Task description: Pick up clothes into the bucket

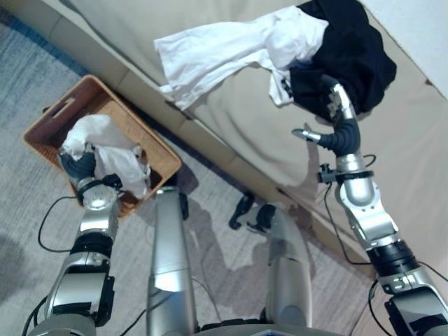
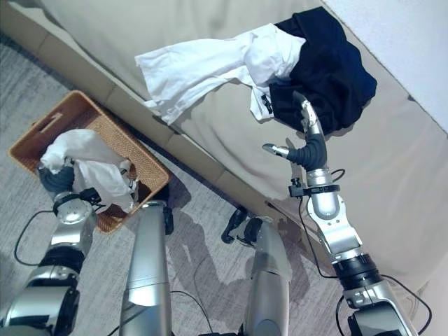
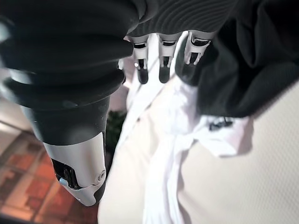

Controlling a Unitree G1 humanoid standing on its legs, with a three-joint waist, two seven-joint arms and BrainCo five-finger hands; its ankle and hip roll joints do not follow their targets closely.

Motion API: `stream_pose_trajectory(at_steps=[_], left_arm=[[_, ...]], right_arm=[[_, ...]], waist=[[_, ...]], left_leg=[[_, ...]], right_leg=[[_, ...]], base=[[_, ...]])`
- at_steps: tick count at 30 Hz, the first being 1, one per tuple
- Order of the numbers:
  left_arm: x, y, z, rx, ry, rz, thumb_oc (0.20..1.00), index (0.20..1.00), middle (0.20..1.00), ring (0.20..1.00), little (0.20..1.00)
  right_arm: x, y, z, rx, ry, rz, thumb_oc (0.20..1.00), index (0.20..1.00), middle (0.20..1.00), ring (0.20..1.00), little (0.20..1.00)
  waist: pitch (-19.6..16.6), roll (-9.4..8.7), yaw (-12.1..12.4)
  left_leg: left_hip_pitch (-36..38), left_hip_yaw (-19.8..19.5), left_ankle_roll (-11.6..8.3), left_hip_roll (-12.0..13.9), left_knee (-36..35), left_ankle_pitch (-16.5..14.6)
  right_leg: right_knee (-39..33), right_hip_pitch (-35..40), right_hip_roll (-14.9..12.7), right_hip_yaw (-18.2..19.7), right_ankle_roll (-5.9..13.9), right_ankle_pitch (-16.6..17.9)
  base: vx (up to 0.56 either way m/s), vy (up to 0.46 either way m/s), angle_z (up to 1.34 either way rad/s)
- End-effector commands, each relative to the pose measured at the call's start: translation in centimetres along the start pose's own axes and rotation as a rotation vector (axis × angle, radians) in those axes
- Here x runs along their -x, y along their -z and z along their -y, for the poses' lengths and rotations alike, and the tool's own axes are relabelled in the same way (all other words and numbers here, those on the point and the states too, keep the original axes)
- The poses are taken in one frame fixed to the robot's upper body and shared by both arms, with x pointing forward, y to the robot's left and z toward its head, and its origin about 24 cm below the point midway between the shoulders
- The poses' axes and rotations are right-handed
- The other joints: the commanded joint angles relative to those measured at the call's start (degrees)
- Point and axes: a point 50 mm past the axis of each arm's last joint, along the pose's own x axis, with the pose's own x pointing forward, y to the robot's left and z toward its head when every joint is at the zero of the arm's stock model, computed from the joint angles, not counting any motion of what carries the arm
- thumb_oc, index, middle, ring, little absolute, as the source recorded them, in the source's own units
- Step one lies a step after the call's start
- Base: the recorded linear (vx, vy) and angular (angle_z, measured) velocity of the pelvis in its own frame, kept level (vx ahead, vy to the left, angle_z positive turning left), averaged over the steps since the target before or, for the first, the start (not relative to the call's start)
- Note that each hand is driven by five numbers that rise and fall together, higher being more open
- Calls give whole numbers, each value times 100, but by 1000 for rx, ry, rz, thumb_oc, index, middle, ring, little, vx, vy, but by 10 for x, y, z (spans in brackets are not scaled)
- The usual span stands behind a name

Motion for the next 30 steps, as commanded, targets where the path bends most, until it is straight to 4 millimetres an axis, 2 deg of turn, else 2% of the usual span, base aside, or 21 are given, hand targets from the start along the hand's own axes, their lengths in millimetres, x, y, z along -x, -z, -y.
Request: stream_pose_trajectory(at_steps=[1, 3, 4, 5, 6, 16, 20, 23, 25, 30], left_arm=[[-6, 0, -13, -16, -44, 9, 200, 200, 200, 200, 200], [-6, 3, -13, -21, -42, -2, 200, 200, 200, 200, 200], [-6, 6, -14, -21, -38, -26, 489, 489, 489, 489, 489], [-6, 6, -14, -21, -38, -26, 586, 586, 586, 586, 586], [-6, 7, -13, -17, -33, -36, 1000, 1000, 1000, 1000, 1000], [-4, 23, -19, -79, -32, -112, 1000, 1000, 1000, 1000, 1000], [-3, 36, -25, -126, -29, -182, 1000, 1000, 1000, 1000, 1000], [0, 41, -24, -62, -29, -226, 1000, 1000, 1000, 1000, 1000], [1, 39, -22, -50, -15, -212, 1000, 1000, 1000, 1000, 1000], [14, 15, -7, 55, 40, -17, 1000, 1000, 1000, 1000, 1000]], right_arm=[[0, -23, 2, -58, 6, 127, 1000, 1000, 1000, 1000, 1000], [1, -23, 2, -56, 6, 126, 1000, 1000, 1000, 1000, 1000], [1, -22, 3, -56, 3, 119, 1000, 1000, 1000, 1000, 1000], [1, -22, 3, -56, 3, 119, 1000, 1000, 1000, 1000, 1000], [1, -21, 3, -52, 3, 117, 1000, 1000, 1000, 1000, 1000], [4, -18, 4, -25, -28, 96, 1000, 1000, 1000, 1000, 1000], [2, -17, 3, -22, -42, 89, 1000, 1000, 1000, 1000, 1000], [2, -16, 2, -17, -45, 78, 1000, 1000, 1000, 1000, 1000], [2, -14, 2, -13, -44, 72, 1000, 1000, 1000, 1000, 1000], [5, -8, 6, -5, 1, 47, 1000, 1000, 1000, 1000, 1000]], waist=[[-332, -114, -49], [-347, -122, -53], [-367, -118, -59], [-370, -117, -60], [-387, -110, -64], [-644, 1, -98], [-703, 32, -117], [-735, 55, -119], [-752, 63, -117], [-735, 117, 15]], left_leg=[[128, -229, 135, 124, 703, -880], [98, -232, 136, 138, 744, -900], [61, -217, 151, 138, 777, -912], [56, -217, 151, 138, 779, -912], [34, -220, 156, 122, 776, -907], [57, -142, 93, 127, 420, -737], [177, -70, 52, 150, 171, -622], [303, -28, 28, 150, -26, -540], [418, 0, 13, 163, -202, -485], [915, 83, -47, 138, -964, -213]], right_leg=[[-461, -367, -197, 684, 567, 745], [-427, -408, -194, 688, 568, 732], [-398, -442, -199, 694, 564, 732], [-396, -447, -200, 695, 564, 732], [-396, -473, -203, 691, 561, 734], [-630, -485, -182, 607, 568, 836], [-836, -387, -131, 563, 621, 957], [-1015, -287, -101, 519, 664, 1056], [-1146, -207, -85, 491, 699, 1113], [-1679, 190, -69, 340, 823, 1362]], base=[[22, 33, 1], [14, 23, -4], [4, 9, -6], [4, 10, -5], [-2, 5, -3], [-1, 0, 1], [-8, 0, 0], [0, 0, 0], [0, 0, 0], [-11, -13, 2]])
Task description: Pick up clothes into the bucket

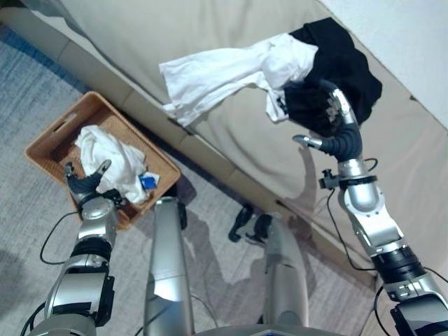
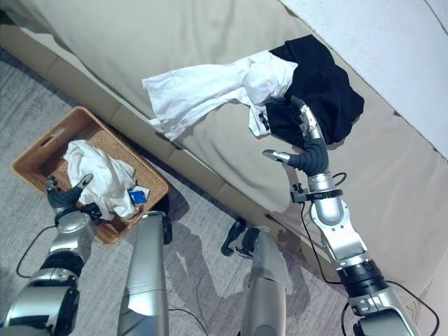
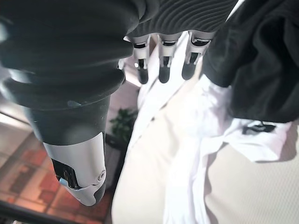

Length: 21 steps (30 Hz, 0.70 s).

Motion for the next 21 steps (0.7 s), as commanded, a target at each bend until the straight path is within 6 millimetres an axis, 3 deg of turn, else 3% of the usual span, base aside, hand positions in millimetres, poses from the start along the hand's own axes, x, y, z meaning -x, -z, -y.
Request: stream_pose_trajectory(at_steps=[1, 10, 16, 17, 18, 19, 21], left_arm=[[12, -16, 5, 86, -9, 167, 1000, 1000, 1000, 1000, 1000], [50, -30, 6, 105, 59, 378, 1000, 1000, 1000, 1000, 1000], [69, -47, 13, 140, 231, 486, 1000, 1000, 1000, 1000, 1000], [74, -49, 15, 172, 305, 491, 1000, 1000, 1000, 1000, 1000], [74, -48, 15, 171, 305, 489, 1000, 1000, 1000, 1000, 1000], [79, -54, 16, 202, 375, 510, 1000, 1000, 1000, 1000, 1000], [82, -55, 19, 231, 421, 506, 1000, 1000, 1000, 1000, 1000]], right_arm=[[-5, -11, 9, 6, 55, 74, 1000, 1000, 1000, 1000, 1000], [10, 2, 22, 68, 125, 17, 1000, 1000, 1000, 1000, 1000], [21, 13, 29, 117, 127, -49, 1000, 1000, 1000, 1000, 1000], [24, 18, 31, 132, 116, -77, 1000, 1000, 1000, 1000, 1000], [25, 19, 30, 132, 115, -78, 1000, 1000, 1000, 1000, 1000], [28, 24, 32, 151, 109, -108, 1000, 1000, 1000, 1000, 1000], [29, 27, 31, 164, 100, -123, 1000, 1000, 1000, 1000, 1000]], waist=[[-103, 287, 43], [-62, 318, 271], [-112, 388, 305], [-129, 413, 297], [-141, 419, 294], [-176, 449, 285], [-185, 472, 263]], left_leg=[[638, -240, -77, 224, -416, -264], [1961, -67, -148, 206, -1737, 159], [2789, 35, -187, 227, -2347, 352], [2955, 82, -152, 229, -2467, 543], [3041, 42, -195, 248, -2463, 391], [3236, 87, -182, 266, -2582, 569], [3424, 87, -204, 293, -2693, 606]], right_leg=[[-1167, 136, -7, 181, 586, 1228], [-2319, 1309, 126, 93, 667, 1658], [-2837, 2053, 158, 54, 712, 1832], [-3016, 2245, 149, 2, 625, 1988], [-2979, 2308, 180, 62, 700, 1859], [-3158, 2550, 189, 2, 617, 1993], [-3260, 2716, 220, 2, 615, 2012]], base=[[-22, -40, 9], [6, -46, 5], [28, -22, -6], [29, -14, -3], [2, -35, -4], [84, -54, -4], [45, -46, -5]])
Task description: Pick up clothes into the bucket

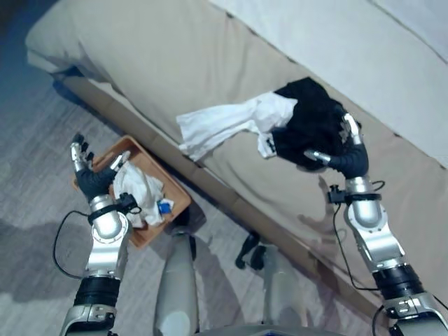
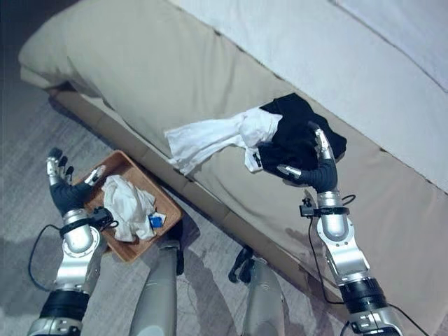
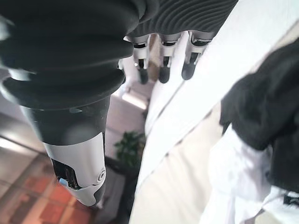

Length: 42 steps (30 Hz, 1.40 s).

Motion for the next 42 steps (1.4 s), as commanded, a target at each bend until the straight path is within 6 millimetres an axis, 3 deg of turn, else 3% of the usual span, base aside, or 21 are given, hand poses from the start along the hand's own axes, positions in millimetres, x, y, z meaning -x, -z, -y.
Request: stream_pose_trajectory(at_steps=[1, 8, 11, 12, 14, 15, 16, 22, 26, 27, 36, 42], left_arm=[[5, -17, 13, 131, 156, 85, 1000, 1000, 1000, 1000, 1000], [26, 5, 31, 205, 295, -59, 1000, 1000, 1000, 1000, 1000], [37, 17, 34, 213, 326, -130, 1000, 1000, 1000, 1000, 1000], [43, 22, 37, 226, 346, -160, 1000, 1000, 1000, 1000, 1000], [45, 23, 37, 225, 346, -170, 1000, 1000, 1000, 1000, 1000], [53, 29, 39, 234, 348, -212, 1000, 1000, 1000, 1000, 1000], [56, 31, 39, 228, 357, -220, 1000, 1000, 1000, 1000, 1000], [67, 37, 39, 210, 408, -260, 1000, 1000, 1000, 1000, 1000], [64, 35, 38, 206, 416, -248, 1000, 1000, 1000, 1000, 1000], [60, 30, 39, 205, 413, -221, 1000, 1000, 1000, 1000, 1000], [47, 9, 47, 270, 433, -125, 1000, 1000, 1000, 1000, 1000], [49, 3, 53, 309, 453, -116, 1000, 1000, 1000, 1000, 1000]], right_arm=[[-4, 0, 14, 89, -2, 17, 1000, 1000, 1000, 1000, 1000], [-1, 25, -3, 133, -48, -101, 1000, 1000, 1000, 1000, 1000], [1, 31, -14, 99, -60, -134, 1000, 1000, 1000, 1000, 1000], [1, 34, -24, 83, -88, -148, 1000, 1000, 1000, 1000, 1000], [1, 34, -26, 84, -97, -151, 1000, 1000, 1000, 1000, 1000], [1, 35, -32, 75, -113, -156, 1000, 1000, 1000, 1000, 1000], [1, 35, -33, 78, -116, -156, 1000, 1000, 1000, 1000, 1000], [-3, 34, -35, 114, -142, -155, 1000, 1000, 1000, 1000, 1000], [-16, 28, -39, 144, -133, -128, 1000, 1000, 1000, 1000, 1000], [-27, 21, -40, 169, -123, -94, 1000, 1000, 1000, 1000, 1000], [-81, -20, -29, 280, 5, 70, 1000, 1000, 1000, 1000, 1000], [-103, -36, -15, 374, 103, 120, 1000, 1000, 1000, 1000, 1000]], waist=[[-378, 282, -132], [-603, 404, -228], [-707, 426, -267], [-679, 432, -180], [-709, 444, -156], [-849, 529, -89], [-878, 563, -83], [-1025, 648, -130], [-910, 590, -73], [-721, 564, -43], [56, 672, 75], [273, 737, 164]], left_leg=[[519, -188, -192, 352, -265, -169], [1475, -64, -276, 610, -722, -72], [1740, -58, -317, 714, -420, -163], [1868, -345, -370, 594, -1, -91], [1957, -506, -390, 524, -181, 0], [1989, -824, -452, 398, -812, 46], [1985, -875, -476, 350, -1001, 125], [2267, -465, -331, 126, -1076, -70], [2149, -154, -200, 16, -1037, -158], [1904, -104, -167, -23, -832, -201], [782, -121, -81, -52, -128, -265], [162, -162, -82, -70, 228, -330]], right_leg=[[-1270, 231, -103, 296, 524, 1473], [-1687, 993, 212, 462, 454, 1448], [-1837, 1372, 429, 676, 335, 1337], [-1961, 1623, 550, 851, 271, 1300], [-2079, 1697, 556, 901, 281, 1331], [-2222, 1816, 572, 1033, 355, 1361], [-2282, 1899, 570, 1067, 394, 1379], [-2431, 2094, 217, 1269, 668, 1594], [-2444, 1868, -63, 1368, 793, 1751], [-2393, 1657, -136, 1397, 796, 1809], [-1776, 553, -203, 1477, 714, 1832], [-1419, -56, -179, 1500, 684, 1748]], base=[[82, -61, -5], [80, -73, -15], [111, -121, -32], [68, -25, -35], [98, 40, -61], [139, 116, -55], [176, 157, -35], [98, 149, -42], [-54, 137, -27], [-154, 85, -10], [-137, 43, -4], [-60, 2, 4]])
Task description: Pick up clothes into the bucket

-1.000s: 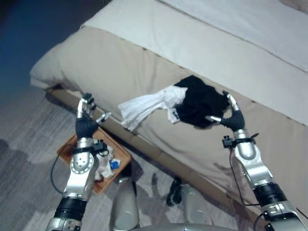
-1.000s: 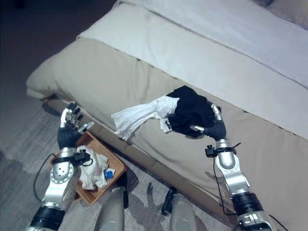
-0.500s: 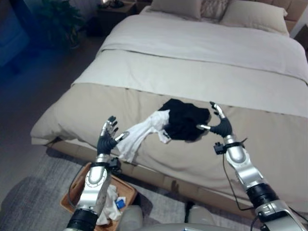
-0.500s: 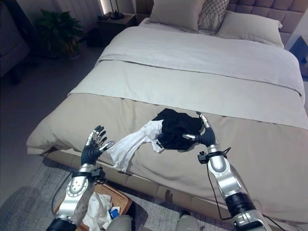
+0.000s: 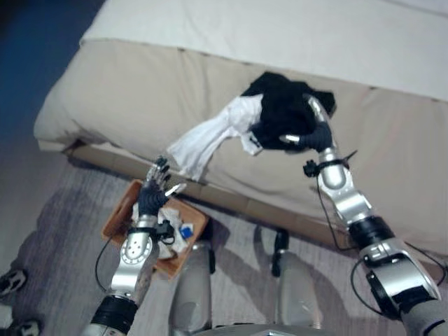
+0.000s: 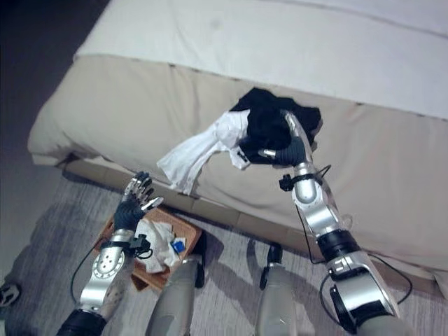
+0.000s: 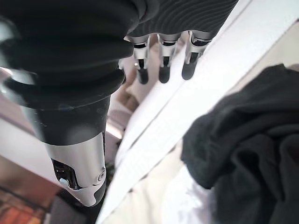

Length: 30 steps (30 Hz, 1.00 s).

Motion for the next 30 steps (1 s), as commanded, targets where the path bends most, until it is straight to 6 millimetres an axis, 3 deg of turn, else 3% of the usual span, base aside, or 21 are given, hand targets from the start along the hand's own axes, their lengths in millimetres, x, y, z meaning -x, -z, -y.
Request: stream_pose_trajectory(at_steps=[1, 8, 14, 22, 30], left_arm=[[0, -23, 7, 1, 50, 121, 1000, 1000, 1000, 1000, 1000], [-4, -27, 12, -14, 53, 146, 1000, 1000, 1000, 1000, 1000], [-5, -33, 16, -18, 63, 175, 1000, 1000, 1000, 1000, 1000], [-9, -38, 25, -27, 101, 203, 1000, 1000, 1000, 1000, 1000], [-11, -41, 26, -23, 107, 210, 1000, 1000, 1000, 1000, 1000]], right_arm=[[-22, -18, 25, 62, 144, 77, 1000, 1000, 1000, 1000, 1000], [-54, -44, 52, 144, 266, 140, 1000, 1000, 1000, 1000, 1000], [-73, -55, 77, 265, 374, 141, 1000, 1000, 1000, 1000, 1000], [-91, -53, 109, 589, 434, 85, 1000, 1000, 1000, 1000, 1000], [-103, -47, 115, 646, 345, -19, 1000, 1000, 1000, 1000, 1000]], waist=[[-241, -115, 131], [-147, -24, 181], [-168, 53, 228], [-275, 73, 319], [-424, 80, 414]], left_leg=[[-484, -125, 76, 56, 604, -345], [-1279, -88, 89, -7, 875, -349], [-1691, -72, 116, -85, 963, -357], [-1928, -130, 122, -182, 986, -357], [-2021, -174, 114, -232, 980, -338]], right_leg=[[-415, -33, -428, -41, 350, 708], [-63, -929, -453, 117, 332, 712], [129, -1397, -510, 166, 325, 692], [247, -1619, -549, 148, 324, 653], [299, -1697, -582, 101, 320, 622]], base=[[-31, 12, 1], [-28, 13, 0], [7, 22, 2], [11, 4, 2], [8, -3, 5]])
